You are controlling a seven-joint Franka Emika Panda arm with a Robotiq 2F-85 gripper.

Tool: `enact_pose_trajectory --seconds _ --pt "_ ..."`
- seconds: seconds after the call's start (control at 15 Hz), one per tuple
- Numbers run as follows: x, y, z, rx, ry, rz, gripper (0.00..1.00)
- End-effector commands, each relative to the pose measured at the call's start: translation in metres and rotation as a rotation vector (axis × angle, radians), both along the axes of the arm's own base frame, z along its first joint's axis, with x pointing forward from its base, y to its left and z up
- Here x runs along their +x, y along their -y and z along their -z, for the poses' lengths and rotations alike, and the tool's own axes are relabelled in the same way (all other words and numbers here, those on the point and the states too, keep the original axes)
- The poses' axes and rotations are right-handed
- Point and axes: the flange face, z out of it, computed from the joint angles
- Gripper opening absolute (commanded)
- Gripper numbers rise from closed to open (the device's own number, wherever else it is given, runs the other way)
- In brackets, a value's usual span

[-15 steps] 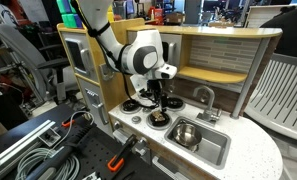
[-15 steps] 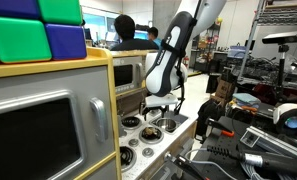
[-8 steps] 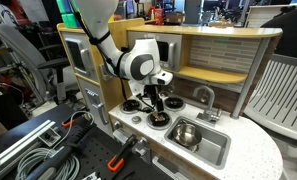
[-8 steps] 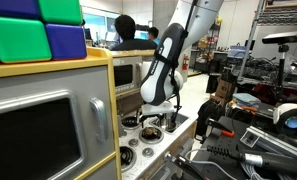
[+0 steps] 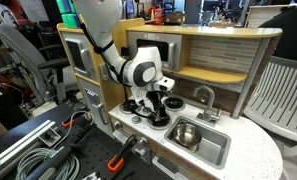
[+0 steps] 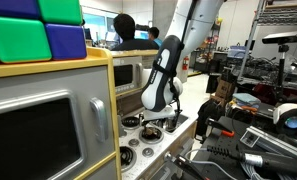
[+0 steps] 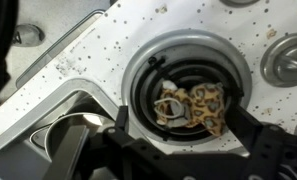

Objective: Remove the object from the stove and put it in the pot in the sink

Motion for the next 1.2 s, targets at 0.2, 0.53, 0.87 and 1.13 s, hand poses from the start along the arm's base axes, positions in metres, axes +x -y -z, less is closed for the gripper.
enact_pose_trajectory --seconds 0.2,0.53,0.87,1.13 --pt "0.008 -0.005 0.013 -0.028 0.006 -0.004 0.86" --pt "0.009 -0.002 0.004 -0.005 -0.003 0.003 0.42" --pt "0.019 0.056 -0.028 0.027 0.026 0.170 0.08" --pt "0.023 0.144 -0.024 -0.047 0.013 0.391 0.02"
